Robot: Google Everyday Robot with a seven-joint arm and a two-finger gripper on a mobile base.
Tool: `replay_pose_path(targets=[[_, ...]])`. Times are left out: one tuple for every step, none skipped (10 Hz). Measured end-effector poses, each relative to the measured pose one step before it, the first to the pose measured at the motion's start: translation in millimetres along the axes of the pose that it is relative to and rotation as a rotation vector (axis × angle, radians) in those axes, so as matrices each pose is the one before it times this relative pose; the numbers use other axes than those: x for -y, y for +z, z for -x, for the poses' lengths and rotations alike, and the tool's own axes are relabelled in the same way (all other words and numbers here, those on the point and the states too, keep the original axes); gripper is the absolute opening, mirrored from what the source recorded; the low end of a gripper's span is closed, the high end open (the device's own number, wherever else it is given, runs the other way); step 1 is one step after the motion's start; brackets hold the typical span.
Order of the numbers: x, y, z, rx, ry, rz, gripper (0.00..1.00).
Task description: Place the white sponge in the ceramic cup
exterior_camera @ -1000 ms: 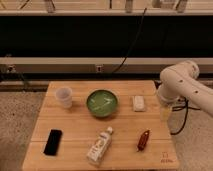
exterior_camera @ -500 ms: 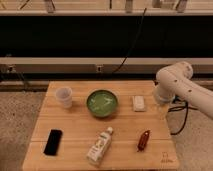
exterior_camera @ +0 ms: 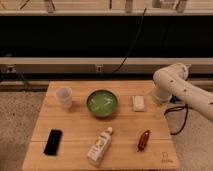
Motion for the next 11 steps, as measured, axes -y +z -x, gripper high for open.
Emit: replay_pose_path(targets=[[3.69,4.88,1.05,0.00284,-0.01202,0.00049,0.80],[2.00,4.79,0.47,0.00195,-0.00853,0.00164,0.80],[2.33,5.40,0.45,0.00244,-0.00874,0.00039,0.80],[2.15,6.00,0.58,0.00243,-0.00899,0.00128,0.80],[1.61,3.49,0.88,0.00068,-0.00732,0.00059,0.80],[2.54,4.28,0.54,0.00075,-0.01048,0.00028,0.80],[2.53,8.30,0.56,0.00100,-0.01109,0.00195,0.80],[3.17,7.04,1.43,-0.00028,-0.01087,0.00042,0.80],[1.68,3.99,0.61,0.00045,-0.00758,0.00141,0.80],[1.80,5.00,1.11,0.00007,-0.00961,0.00200,0.80],[1.96,1.21,-0.16,-0.00185,-0.00630,-0.00108,0.80]])
